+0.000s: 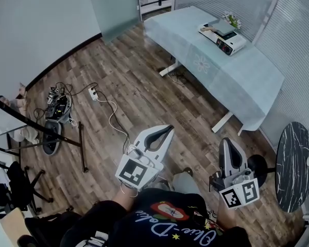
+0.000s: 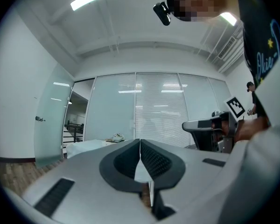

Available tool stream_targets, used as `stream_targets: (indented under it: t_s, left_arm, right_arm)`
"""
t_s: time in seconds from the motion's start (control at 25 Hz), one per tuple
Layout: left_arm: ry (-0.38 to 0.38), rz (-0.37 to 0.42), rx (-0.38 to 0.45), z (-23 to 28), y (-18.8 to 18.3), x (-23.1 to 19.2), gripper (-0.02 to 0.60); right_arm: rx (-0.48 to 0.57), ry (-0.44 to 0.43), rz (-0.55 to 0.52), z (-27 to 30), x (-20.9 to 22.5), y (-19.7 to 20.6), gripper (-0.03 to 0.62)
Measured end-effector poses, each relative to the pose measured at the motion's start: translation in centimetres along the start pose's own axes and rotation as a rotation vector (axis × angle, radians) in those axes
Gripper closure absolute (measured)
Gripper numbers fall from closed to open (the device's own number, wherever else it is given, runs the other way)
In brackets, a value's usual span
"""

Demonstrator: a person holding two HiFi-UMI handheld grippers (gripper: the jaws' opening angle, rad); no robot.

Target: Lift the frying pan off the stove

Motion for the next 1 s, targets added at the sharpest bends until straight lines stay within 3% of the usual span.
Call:
stream_targets:
  t_s: [0.52,0.76,1.0]
  left_arm:
    - [-0.069,0.038,-0.004,3.6,0.3,-3.2,0.575]
    - [-0.108,0.009,-0.003,7.0,0.9,-5.7,0.575]
    - [-0.118,0.036,-0.005,11.6,0.6,-7.4,0.575]
  right_arm:
    - [0.023,-0.063,0.058,6.0,4.6,0.3,0.594]
    - [0.017,-0.079,0.054,9.2,8.0,0.2,0.594]
    - [0.027,-0.082,0.075,12.6,12.5,-0.3,0.594]
Point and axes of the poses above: the fingertips, and each gripper's own axes: z forward along the fingers, x to its right, y out of its underside, the point moved 9 cm from there along -z, backward along the fingers, and after that the axes turned 3 degrees about -y, right-handed, at the moved point
